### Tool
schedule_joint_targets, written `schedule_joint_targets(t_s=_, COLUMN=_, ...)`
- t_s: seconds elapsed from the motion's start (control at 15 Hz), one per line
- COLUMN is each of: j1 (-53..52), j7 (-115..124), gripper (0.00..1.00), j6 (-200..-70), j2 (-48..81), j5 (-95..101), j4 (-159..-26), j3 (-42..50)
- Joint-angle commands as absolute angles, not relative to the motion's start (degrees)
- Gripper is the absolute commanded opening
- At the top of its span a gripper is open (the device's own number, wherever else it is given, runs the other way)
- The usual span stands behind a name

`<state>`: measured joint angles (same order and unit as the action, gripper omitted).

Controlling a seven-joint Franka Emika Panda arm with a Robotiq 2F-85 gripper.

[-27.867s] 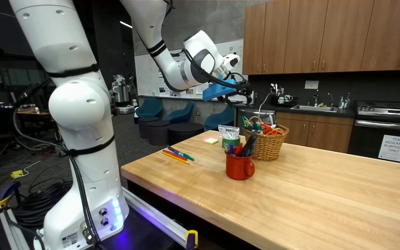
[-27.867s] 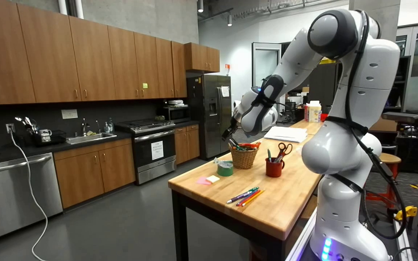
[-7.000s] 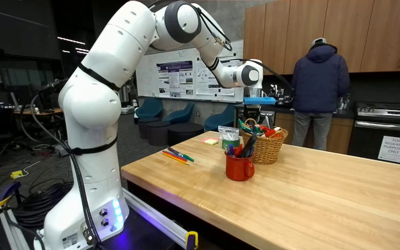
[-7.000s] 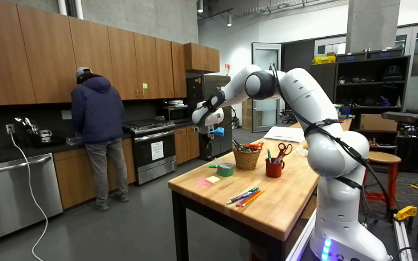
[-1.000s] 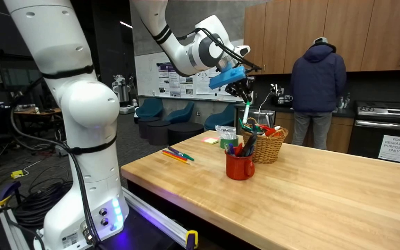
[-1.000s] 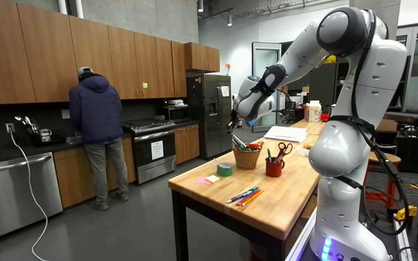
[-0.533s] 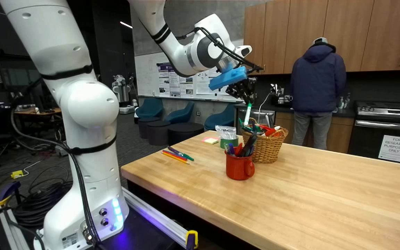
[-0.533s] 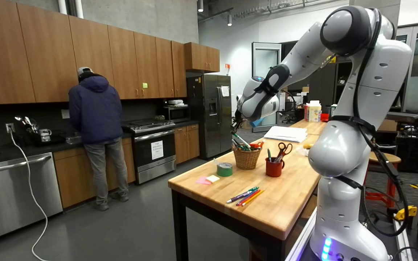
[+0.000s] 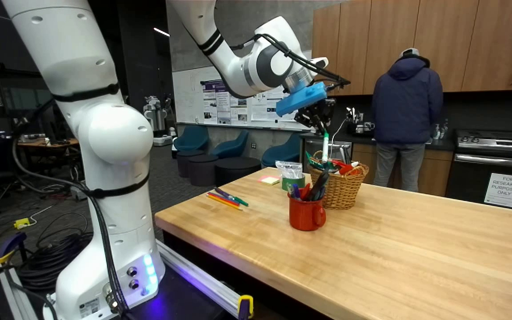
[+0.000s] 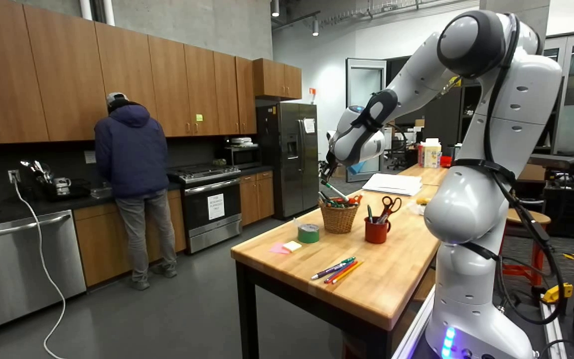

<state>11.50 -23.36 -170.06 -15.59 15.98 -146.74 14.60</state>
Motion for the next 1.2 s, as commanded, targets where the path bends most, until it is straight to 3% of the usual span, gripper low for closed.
schedule_joint_targets(t_s=0.0, j1=8.3, j7=-28.3, gripper=0.04, j6=-169.8, j2=-12.7, j5=13.4, j4=-143.8, j3=17.3)
schedule_joint_targets(t_s=0.47, j1=1.3, j7=-36.3, gripper=0.04, j6=-169.3, j2=-8.9, j5=3.6, j4=-141.1, j3=21.0)
schedule_joint_targets(t_s=1.07, j1=2.9, j7=-37.0, gripper=0.04, j6=-168.0, j2=-9.9, j5=3.8, j4=-142.8, j3=22.3)
schedule_joint_targets(t_s=1.13, j1=2.6, j7=-37.3, gripper=0.40, j6=-167.9, j2=-9.7, j5=3.4, j4=-142.7, j3=22.5)
